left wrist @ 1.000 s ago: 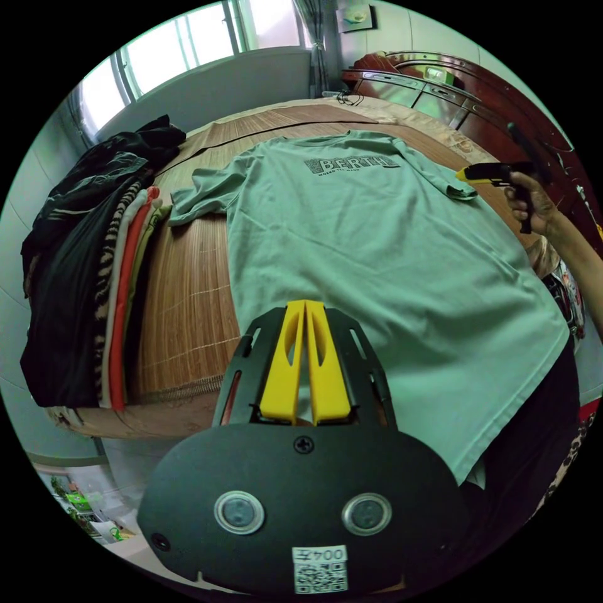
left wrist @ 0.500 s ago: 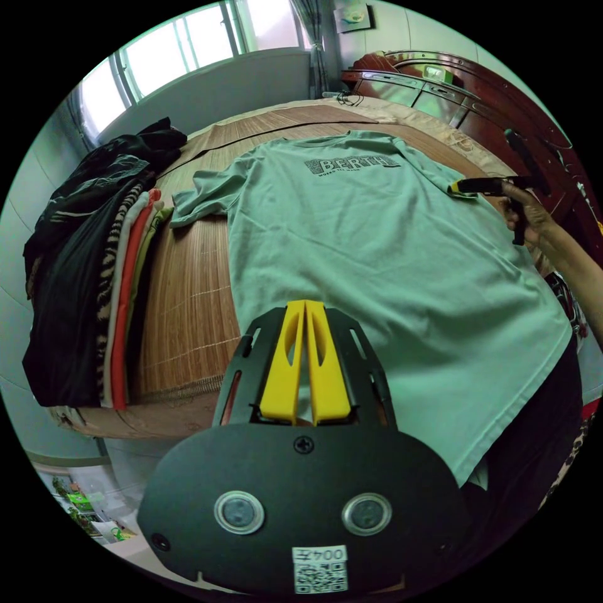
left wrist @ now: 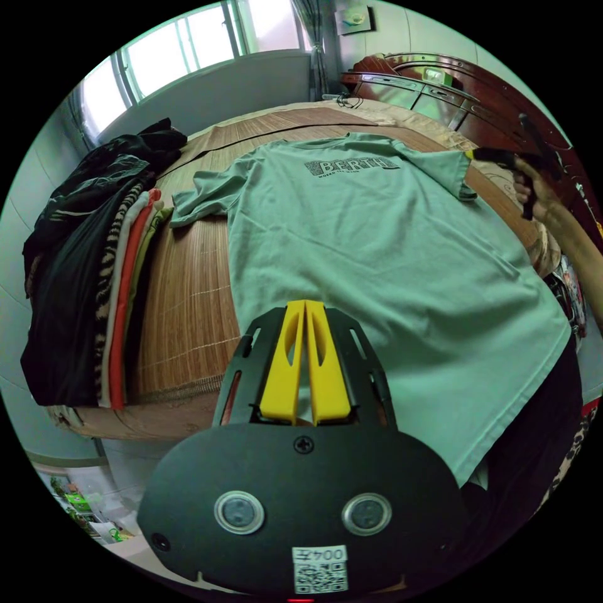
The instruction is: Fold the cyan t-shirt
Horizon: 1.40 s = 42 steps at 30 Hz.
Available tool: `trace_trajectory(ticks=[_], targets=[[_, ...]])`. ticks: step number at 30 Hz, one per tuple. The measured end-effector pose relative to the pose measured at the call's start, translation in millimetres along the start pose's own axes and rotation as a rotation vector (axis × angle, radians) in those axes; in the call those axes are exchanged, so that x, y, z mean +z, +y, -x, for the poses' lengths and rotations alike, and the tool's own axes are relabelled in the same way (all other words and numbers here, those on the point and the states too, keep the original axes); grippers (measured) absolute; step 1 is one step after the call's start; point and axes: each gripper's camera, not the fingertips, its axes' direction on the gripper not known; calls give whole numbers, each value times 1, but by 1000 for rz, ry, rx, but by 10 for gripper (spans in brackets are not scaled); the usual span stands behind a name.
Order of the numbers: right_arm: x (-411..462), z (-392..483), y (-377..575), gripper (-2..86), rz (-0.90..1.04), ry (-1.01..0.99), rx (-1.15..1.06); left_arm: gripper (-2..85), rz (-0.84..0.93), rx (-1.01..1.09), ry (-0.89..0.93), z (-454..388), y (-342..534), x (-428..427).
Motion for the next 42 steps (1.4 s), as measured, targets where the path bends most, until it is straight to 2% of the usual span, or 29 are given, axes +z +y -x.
trace_trajectory(ticks=[3,9,14,17,21,23,26,29,34,37,42], targets=[[-13,-32,-37,-5,-7,0,4,3,-4,-1,2,0,0,-1],[-27,-97,-129,-6,15,184,-44,3,-5,3,-5,-1,-4,-1],[18,-162,-189,-6,118,282,2,3,-5,1,-13,-1,-10,-1],[58,-188,-204,-5,210,250,68,3,-2,3,-19,-2,-14,1],[68,-169,-203,3,131,97,24,3,0,-3,-18,0,-21,3],[78,-130,-194,20,169,-3,-124,3,-1,-3,-19,1,-23,4],[96,-97,-167,15,255,77,-216,3,-2,0,-24,2,-28,6],[104,-101,-138,-2,292,137,-163,3,-3,3,-30,3,-33,7],[124,-113,-121,-6,358,-27,-93,3,-8,9,-35,6,-41,11],[133,-107,-125,-7,357,17,-108,3,-8,3,-27,10,-48,14],[125,-115,-117,-7,476,94,-48,3,-8,-5,-21,16,-57,17]])
